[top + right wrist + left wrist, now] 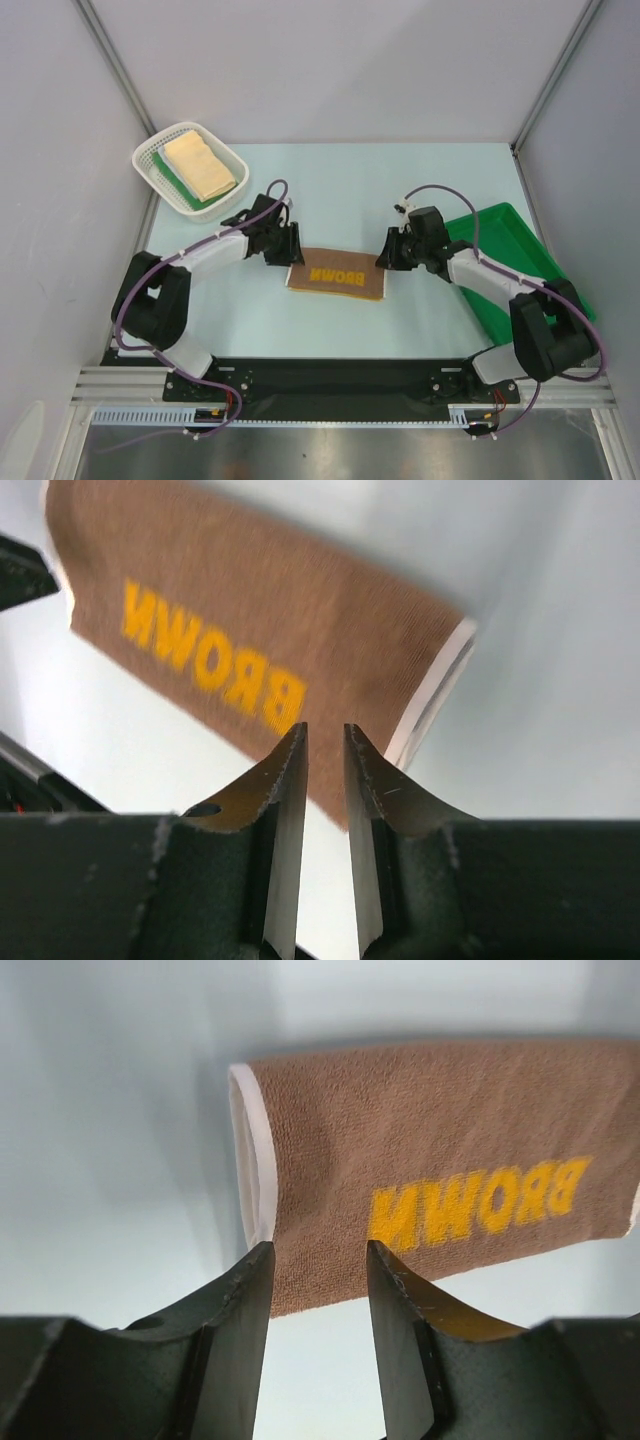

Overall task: Fold and stack the towels
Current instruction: Smooth out wrinkles on the folded towel

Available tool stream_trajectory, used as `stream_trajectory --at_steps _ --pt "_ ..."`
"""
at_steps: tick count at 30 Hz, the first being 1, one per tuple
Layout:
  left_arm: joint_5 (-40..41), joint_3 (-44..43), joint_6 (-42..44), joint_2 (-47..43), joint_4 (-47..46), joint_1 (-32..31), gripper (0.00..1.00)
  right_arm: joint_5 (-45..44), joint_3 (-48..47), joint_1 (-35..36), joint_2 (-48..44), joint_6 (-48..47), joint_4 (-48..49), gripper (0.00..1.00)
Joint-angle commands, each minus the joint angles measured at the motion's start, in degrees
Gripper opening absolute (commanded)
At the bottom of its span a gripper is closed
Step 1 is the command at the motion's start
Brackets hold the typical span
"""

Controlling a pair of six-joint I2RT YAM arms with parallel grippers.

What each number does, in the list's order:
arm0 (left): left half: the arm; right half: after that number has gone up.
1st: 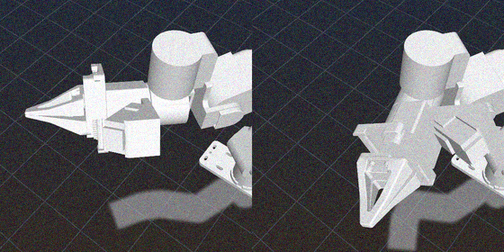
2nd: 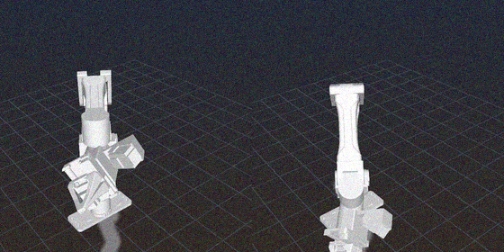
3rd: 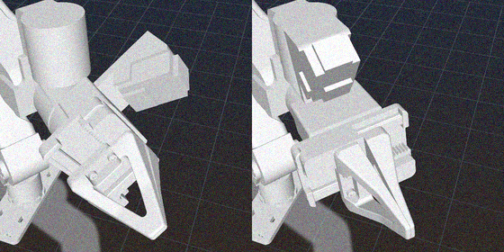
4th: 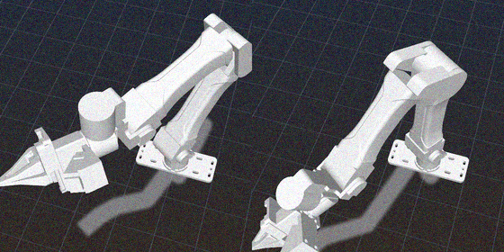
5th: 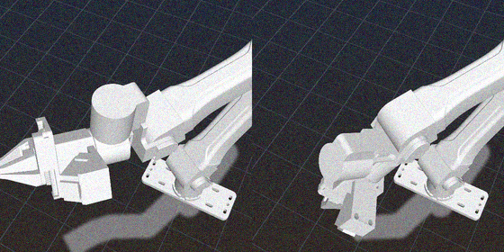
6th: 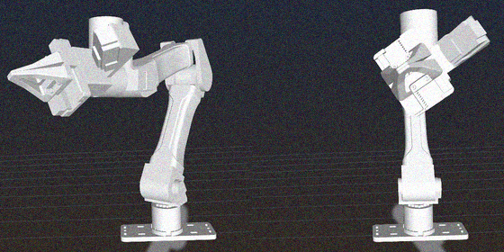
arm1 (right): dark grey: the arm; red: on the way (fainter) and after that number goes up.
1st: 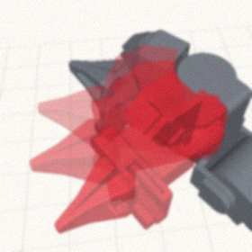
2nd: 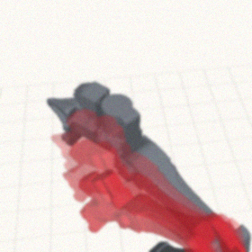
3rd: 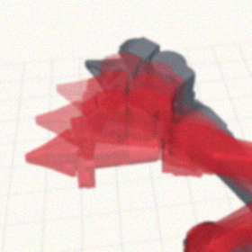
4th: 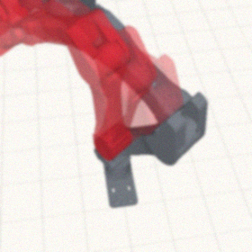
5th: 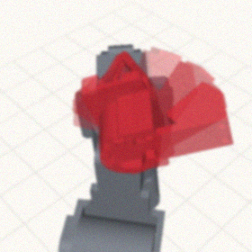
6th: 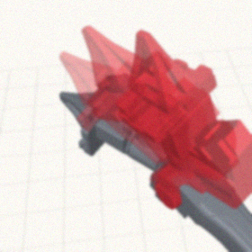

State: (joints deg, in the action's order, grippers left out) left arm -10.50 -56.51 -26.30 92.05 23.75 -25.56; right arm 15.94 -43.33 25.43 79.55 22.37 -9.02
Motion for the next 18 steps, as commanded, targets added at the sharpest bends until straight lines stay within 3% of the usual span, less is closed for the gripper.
stream_trajectory --at_steps 1,9,18 --pt "1.4 -2.6 1.4 0.1 1.4 1.0 0.48 0.9 -3.4 -1.4 5.0 -1.5 2.9 0.25" --pt "-4.0 -1.8 2.7 4.1 -1.4 6.5 0.50 0.0 -6.1 -6.4 14.1 -6.1 3.3 0.24" --pt "-7.1 -6.6 8.7 6.0 2.7 7.7 0.57 -0.2 -8.0 -4.0 3.3 -6.8 -7.9 0.28"
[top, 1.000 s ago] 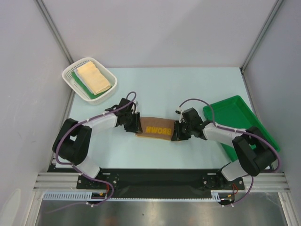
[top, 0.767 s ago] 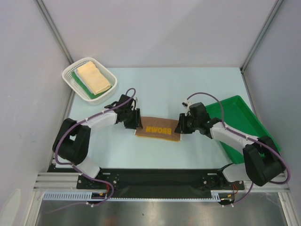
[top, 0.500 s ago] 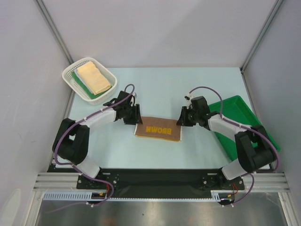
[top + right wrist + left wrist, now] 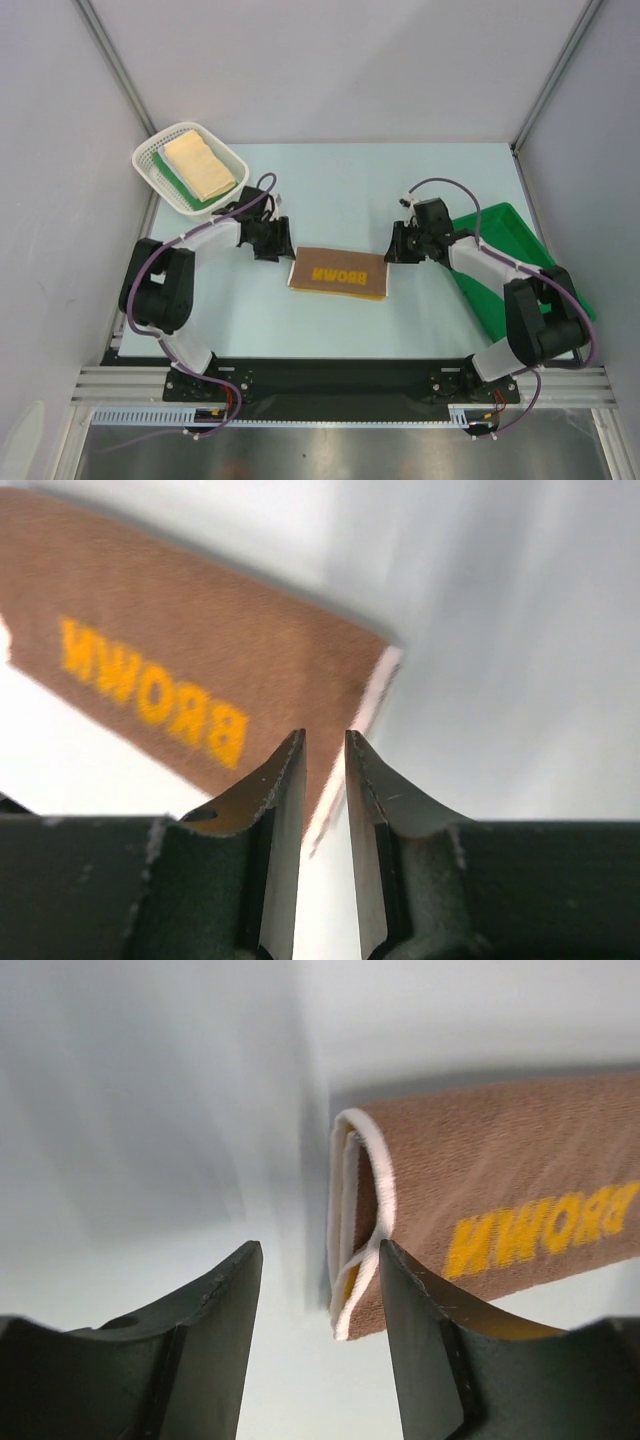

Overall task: Fold and stack the towels
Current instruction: Smooth out wrinkles on the folded towel, then neatly place the folded towel into the bin

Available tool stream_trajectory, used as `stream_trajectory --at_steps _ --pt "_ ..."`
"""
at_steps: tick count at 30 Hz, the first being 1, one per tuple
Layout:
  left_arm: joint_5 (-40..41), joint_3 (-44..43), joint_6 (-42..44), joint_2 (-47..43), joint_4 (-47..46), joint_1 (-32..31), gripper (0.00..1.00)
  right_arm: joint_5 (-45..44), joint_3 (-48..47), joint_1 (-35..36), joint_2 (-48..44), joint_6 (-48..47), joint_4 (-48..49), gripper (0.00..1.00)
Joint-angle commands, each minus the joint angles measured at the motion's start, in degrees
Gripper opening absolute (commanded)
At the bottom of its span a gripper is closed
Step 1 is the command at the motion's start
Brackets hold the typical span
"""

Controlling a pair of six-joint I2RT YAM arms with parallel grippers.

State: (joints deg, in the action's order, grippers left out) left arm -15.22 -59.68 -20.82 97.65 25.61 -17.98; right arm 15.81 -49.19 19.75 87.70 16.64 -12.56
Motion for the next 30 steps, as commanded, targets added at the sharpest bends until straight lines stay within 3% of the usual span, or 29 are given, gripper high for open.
stream_trajectory --at_steps 1,6,16,30 --pt "-2.4 -3.3 3.3 0.6 0.6 0.1 0.57 0.1 -1.1 3.7 -5.6 -0.6 -4.7 0.27" --pt "-6.4 -1.4 3.2 3.2 -2.0 0.1 0.60 3.2 5.1 8.5 -8.8 3.9 0.9 0.23" --pt "-6.2 1.8 1.7 4.2 -3.5 0.0 0.59 -0.4 16.2 12.6 -9.0 7.2 9.4 0.20" --pt "-4.4 5.4 -2.4 5.1 -5.0 -3.4 0.54 -1.5 11.6 12.9 -25.2 6.8 -1.5 0.27"
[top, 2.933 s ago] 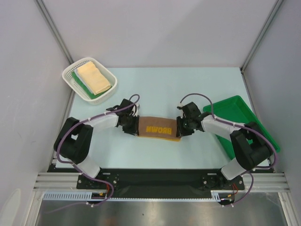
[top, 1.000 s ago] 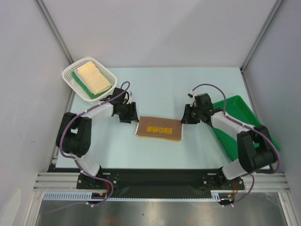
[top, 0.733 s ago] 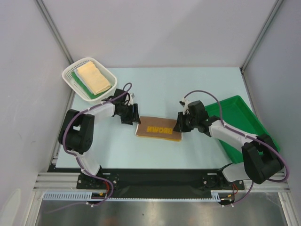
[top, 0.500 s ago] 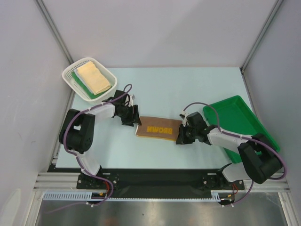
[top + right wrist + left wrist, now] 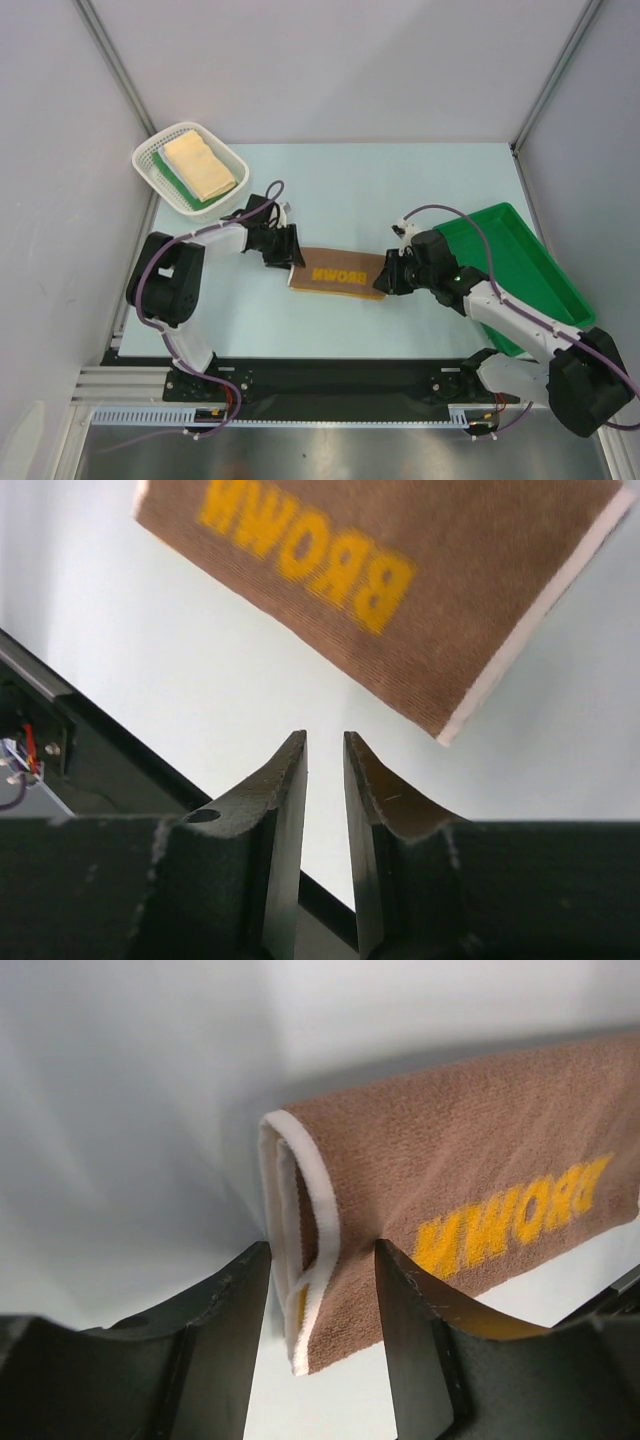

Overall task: Fold and stack the towels
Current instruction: Neatly place the folded towel into the bin

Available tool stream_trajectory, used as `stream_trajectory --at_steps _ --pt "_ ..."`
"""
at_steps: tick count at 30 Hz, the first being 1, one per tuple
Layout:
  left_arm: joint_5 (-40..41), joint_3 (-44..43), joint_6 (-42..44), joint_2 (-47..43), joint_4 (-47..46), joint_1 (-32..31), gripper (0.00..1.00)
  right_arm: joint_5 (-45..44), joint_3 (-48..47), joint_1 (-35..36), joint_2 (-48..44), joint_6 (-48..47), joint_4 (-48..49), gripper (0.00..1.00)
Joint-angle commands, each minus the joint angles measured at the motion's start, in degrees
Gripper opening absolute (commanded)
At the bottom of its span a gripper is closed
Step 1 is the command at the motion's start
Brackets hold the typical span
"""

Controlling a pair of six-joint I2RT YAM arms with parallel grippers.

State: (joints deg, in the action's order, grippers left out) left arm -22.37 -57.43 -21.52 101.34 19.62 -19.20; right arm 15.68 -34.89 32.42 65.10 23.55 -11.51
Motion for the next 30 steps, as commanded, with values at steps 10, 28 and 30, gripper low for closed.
stream_trajectory --at_steps 10,28,30 --pt "7.2 7.5 -6.7 0.2 0.6 -4.5 0.31 -1.7 -2.5 0.3 -5.9 -0.4 -4.6 0.28" --pt "33.8 -14.7 24.7 -6.4 20.1 -0.8 0.00 -2.0 -7.6 0.2 -9.8 -1.8 -7.7 0.99" --pt "32.1 -15.5 26.3 -6.9 19.6 2.0 0.00 -2.5 -8.4 0.0 -9.0 -2.1 -7.7 1.00"
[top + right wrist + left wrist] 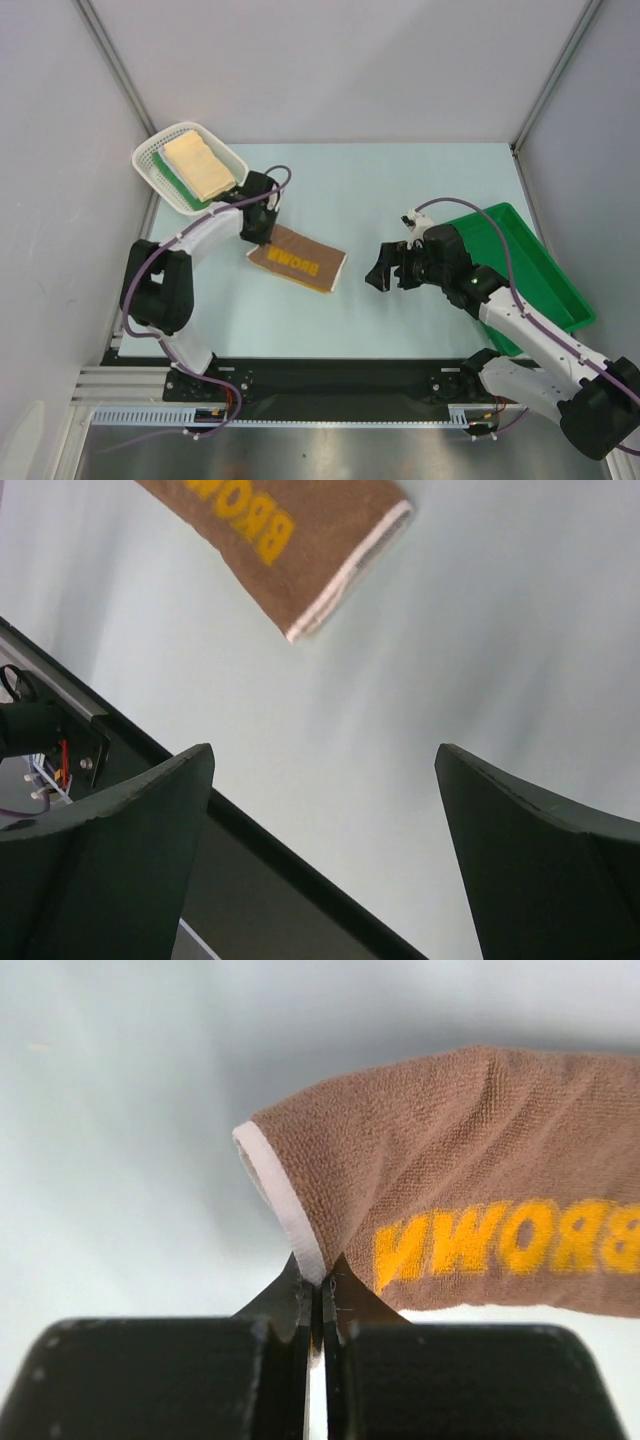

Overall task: Fold and stack the towels
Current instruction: Neatly place the folded towel into the bin

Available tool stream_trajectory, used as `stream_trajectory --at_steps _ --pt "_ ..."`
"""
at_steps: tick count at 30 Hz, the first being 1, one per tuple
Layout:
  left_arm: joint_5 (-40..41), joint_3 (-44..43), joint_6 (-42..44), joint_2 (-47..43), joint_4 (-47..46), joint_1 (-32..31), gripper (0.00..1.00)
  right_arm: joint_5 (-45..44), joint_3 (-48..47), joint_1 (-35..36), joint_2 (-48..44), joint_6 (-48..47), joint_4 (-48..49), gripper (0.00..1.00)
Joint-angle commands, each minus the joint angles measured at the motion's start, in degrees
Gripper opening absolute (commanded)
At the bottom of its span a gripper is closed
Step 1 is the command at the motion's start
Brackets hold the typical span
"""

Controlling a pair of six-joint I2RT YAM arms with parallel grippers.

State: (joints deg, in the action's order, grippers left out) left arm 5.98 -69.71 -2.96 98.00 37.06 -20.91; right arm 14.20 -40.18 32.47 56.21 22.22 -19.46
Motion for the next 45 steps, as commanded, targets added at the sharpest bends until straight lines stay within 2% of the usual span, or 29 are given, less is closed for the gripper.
stream_trajectory --at_steps 1,5,8,12,14,18,23,29,32,36,41,43,45 --pt "2.1 -4.5 8.1 -3.4 2.1 4.8 0.00 -1.4 -3.5 0.0 0.3 -0.8 0.3 1.00" --pt "8.9 -7.8 12.7 -3.2 -1.4 7.4 0.00 -1.0 -3.7 -0.1 2.1 -0.2 2.7 1.00" --pt "14.8 -7.6 20.9 -5.2 -8.0 8.2 0.00 -0.6 -4.4 -0.3 3.6 -1.0 3.7 1.00" --pt "13.1 -9.6 26.2 -5.0 -14.5 11.9 0.00 0.3 -5.8 -0.8 6.5 -2.4 5.4 1.00" --pt "12.8 -12.5 27.2 -1.8 -15.4 14.4 0.00 1.8 -6.1 -1.4 8.4 -2.5 6.7 1.00" --pt "17.4 -20.4 29.8 6.1 -13.0 18.1 0.00 3.6 -7.5 -1.9 11.9 -3.0 8.8 1.00" --pt "15.6 -25.3 33.5 10.5 -19.7 23.4 0.00 4.8 -8.2 -2.9 15.8 -3.6 10.4 1.00" --pt "20.6 -34.1 39.1 19.2 -25.9 24.5 0.00 5.5 -8.4 -4.0 19.4 -3.8 12.3 1.00" --pt "20.8 -39.3 39.4 23.4 -27.0 25.0 0.01 5.9 -8.8 -4.4 21.0 -3.9 12.2 1.00" --pt "17.6 -49.6 36.3 29.7 -21.3 26.4 0.01 6.5 -9.2 -4.8 21.3 -4.3 11.8 1.00" --pt "11.9 -51.9 34.5 33.4 -24.4 27.9 0.00 5.5 -10.3 -5.0 22.2 -4.8 11.2 1.00" --pt "10.0 -56.3 33.7 35.8 -23.8 28.5 0.00 5.1 -10.7 -5.1 22.8 -4.8 11.1 1.00" --pt "12.5 -60.6 33.5 39.6 -24.1 28.4 0.13 4.7 -10.9 -5.2 23.3 -4.7 11.5 1.00"
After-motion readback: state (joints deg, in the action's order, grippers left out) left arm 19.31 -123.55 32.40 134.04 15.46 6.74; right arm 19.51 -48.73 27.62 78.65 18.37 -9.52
